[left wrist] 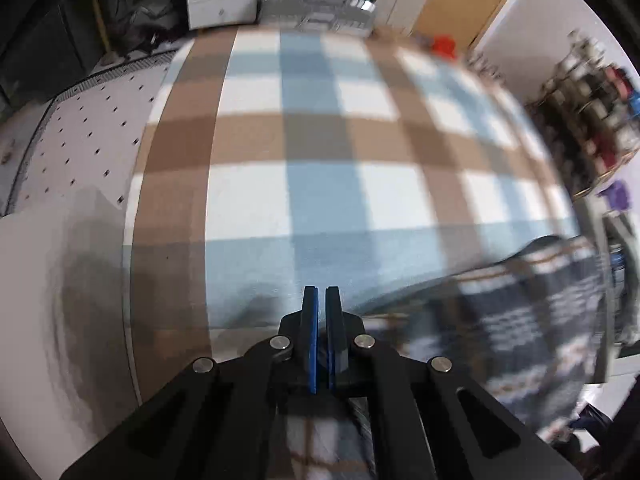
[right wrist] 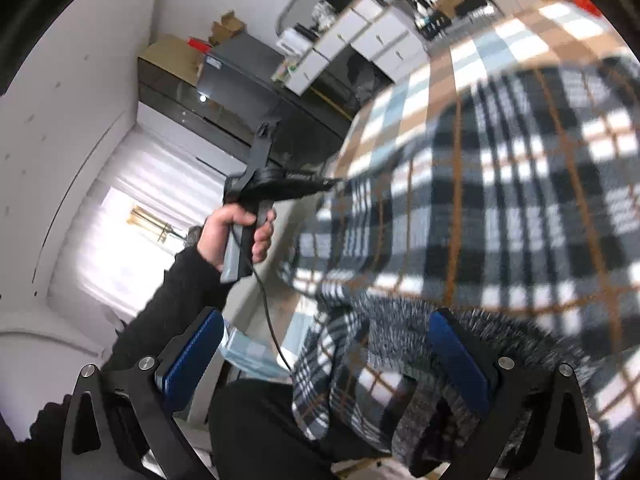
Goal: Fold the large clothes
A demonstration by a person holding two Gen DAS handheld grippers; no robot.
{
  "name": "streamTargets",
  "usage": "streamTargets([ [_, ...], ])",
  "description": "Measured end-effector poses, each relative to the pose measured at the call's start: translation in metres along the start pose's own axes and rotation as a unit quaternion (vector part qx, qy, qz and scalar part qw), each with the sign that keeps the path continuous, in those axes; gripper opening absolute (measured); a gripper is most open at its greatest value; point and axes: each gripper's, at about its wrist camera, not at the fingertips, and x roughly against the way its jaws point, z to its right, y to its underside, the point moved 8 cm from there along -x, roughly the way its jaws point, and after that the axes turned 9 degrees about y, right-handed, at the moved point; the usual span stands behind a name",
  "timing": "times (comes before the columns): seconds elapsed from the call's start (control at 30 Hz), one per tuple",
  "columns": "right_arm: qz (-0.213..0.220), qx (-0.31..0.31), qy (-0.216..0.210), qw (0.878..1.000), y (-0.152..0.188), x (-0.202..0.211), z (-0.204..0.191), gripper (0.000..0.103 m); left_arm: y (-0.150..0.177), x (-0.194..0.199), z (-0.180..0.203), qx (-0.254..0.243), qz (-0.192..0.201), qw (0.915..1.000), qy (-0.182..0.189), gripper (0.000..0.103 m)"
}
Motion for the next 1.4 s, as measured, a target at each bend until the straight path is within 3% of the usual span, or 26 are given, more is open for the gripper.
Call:
streamTargets([
  [0.1, 0.052, -0.014, -0.012, 0.998, -0.021, 0.032, -0.003, 0.103, 0.004, 0.037, 0.035, -0.018, 0.029, 0.9986, 0.040, 0.000],
  [0.2, 0.093, -0.026, -0.022, 0.995, -0.047, 0.059, -0.005, 0.103, 0.015, 0.049, 0.074, -0.031, 0.040, 0.9958, 0.077, 0.000],
  [0.27, 0.094, -0.015, 0.025, 0.995, -0.065, 0.059, -0.003, 0.103, 0.023, 0.041, 0.098, -0.041, 0.025, 0.9936, 0.102, 0.009],
  [0.33, 0.076, 0.001, 0.096, 0.992, -0.086, 0.049, 0.002, 0.103, 0.033, 0.021, 0.121, -0.043, 0.006, 0.9916, 0.122, 0.037],
  [0.4, 0.033, 0.051, 0.167, 0.984, -0.103, 0.024, 0.005, 0.103, 0.042, 0.008, 0.138, -0.048, 0.004, 0.9906, 0.128, 0.039],
  [0.43, 0.004, 0.075, 0.229, 0.970, -0.112, 0.009, 0.015, 0.103, 0.046, 0.001, 0.147, -0.050, -0.001, 0.9902, 0.130, 0.039],
  [0.5, -0.040, 0.101, 0.305, 0.946, -0.119, -0.017, 0.035, 0.103, 0.055, -0.016, 0.156, -0.041, -0.023, 0.9881, 0.146, 0.039],
  [0.57, -0.098, 0.105, 0.354, 0.924, -0.115, -0.042, 0.062, 0.103, 0.064, -0.034, 0.150, -0.019, -0.044, 0.9910, 0.125, 0.039],
  [0.67, -0.177, 0.092, 0.403, 0.893, -0.096, -0.063, 0.112, 0.101, 0.066, -0.040, 0.137, 0.014, -0.031, 0.9915, 0.126, 0.039],
  [0.7, -0.186, 0.088, 0.409, 0.889, -0.089, -0.064, 0.125, 0.102, 0.066, -0.040, 0.134, 0.025, -0.027, 0.9904, 0.133, 0.039],
  [0.77, -0.189, 0.088, 0.396, 0.894, -0.080, -0.065, 0.142, 0.103, 0.066, -0.040, 0.131, 0.030, -0.023, 0.9899, 0.137, 0.039],
  [0.83, -0.180, 0.117, 0.398, 0.892, -0.075, -0.062, 0.143, 0.103, 0.067, -0.042, 0.133, 0.012, -0.023, 0.9907, 0.134, 0.039],
  [0.93, -0.179, 0.158, 0.419, 0.876, -0.062, -0.057, 0.141, 0.103, 0.068, -0.039, 0.136, -0.006, -0.033, 0.9914, 0.126, 0.039],
  [1.03, -0.182, 0.148, 0.413, 0.880, -0.066, -0.042, 0.133, 0.103, 0.071, -0.022, 0.132, 0.021, -0.044, 0.9912, 0.123, 0.040],
  [1.1, -0.152, 0.146, 0.404, 0.890, -0.079, -0.022, 0.120, 0.103, 0.072, -0.005, 0.120, 0.022, -0.030, 0.9937, 0.106, 0.052],
  [1.13, -0.124, 0.150, 0.396, 0.897, -0.090, -0.015, 0.113, 0.103, 0.071, 0.000, 0.112, 0.019, -0.020, 0.9957, 0.089, 0.070],
  [1.17, -0.100, 0.150, 0.396, 0.900, -0.099, -0.007, 0.111, 0.103, 0.071, 0.006, 0.102, 0.018, -0.008, 0.9975, 0.068, 0.078],
  [1.23, -0.086, 0.126, 0.413, 0.898, -0.107, 0.002, 0.123, 0.103, 0.072, 0.015, 0.077, 0.021, 0.012, 0.9991, 0.036, 0.078],
  [1.27, -0.108, 0.100, 0.416, 0.897, -0.102, -0.001, 0.139, 0.103, 0.074, 0.014, 0.066, 0.028, 0.009, 0.9992, 0.028, 0.078],
  [1.33, -0.156, 0.064, 0.417, 0.893, -0.083, -0.011, 0.168, 0.103, 0.083, 0.006, 0.050, 0.056, -0.007, 0.9977, 0.037, 0.078],
  [1.4, -0.148, 0.081, 0.424, 0.890, -0.074, -0.016, 0.180, 0.103, 0.090, -0.002, 0.044, 0.052, -0.017, 0.9978, 0.037, 0.077],
])
